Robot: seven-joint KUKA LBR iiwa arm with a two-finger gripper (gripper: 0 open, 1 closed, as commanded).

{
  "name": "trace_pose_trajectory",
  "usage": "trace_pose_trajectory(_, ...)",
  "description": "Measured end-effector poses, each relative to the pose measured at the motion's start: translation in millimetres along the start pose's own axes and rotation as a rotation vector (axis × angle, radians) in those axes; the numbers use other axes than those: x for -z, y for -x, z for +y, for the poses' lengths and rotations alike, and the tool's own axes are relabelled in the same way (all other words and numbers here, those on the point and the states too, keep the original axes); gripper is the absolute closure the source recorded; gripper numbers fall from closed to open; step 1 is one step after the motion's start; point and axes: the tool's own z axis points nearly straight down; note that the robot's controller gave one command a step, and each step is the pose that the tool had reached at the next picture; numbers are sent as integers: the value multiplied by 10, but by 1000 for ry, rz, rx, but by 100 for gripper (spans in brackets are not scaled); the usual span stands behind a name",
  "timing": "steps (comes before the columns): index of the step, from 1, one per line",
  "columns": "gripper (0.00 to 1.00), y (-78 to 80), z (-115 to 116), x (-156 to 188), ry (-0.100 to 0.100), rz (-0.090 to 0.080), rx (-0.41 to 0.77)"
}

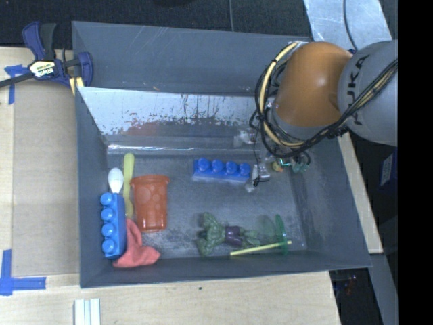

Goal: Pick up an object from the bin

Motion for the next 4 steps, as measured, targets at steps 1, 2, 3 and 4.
trace_pose_trajectory(1, 0, 141, -26, -740, 0, 5, 135)
trace_pose_trajectory(2, 100, 257, 224, -705, -1, -10, 266)
trace_pose_trajectory(3, 100, 257, 223, -705, -1, -10, 266)
trace_pose_trajectory(4, 100, 164, 209, -112, 0, -1, 248)
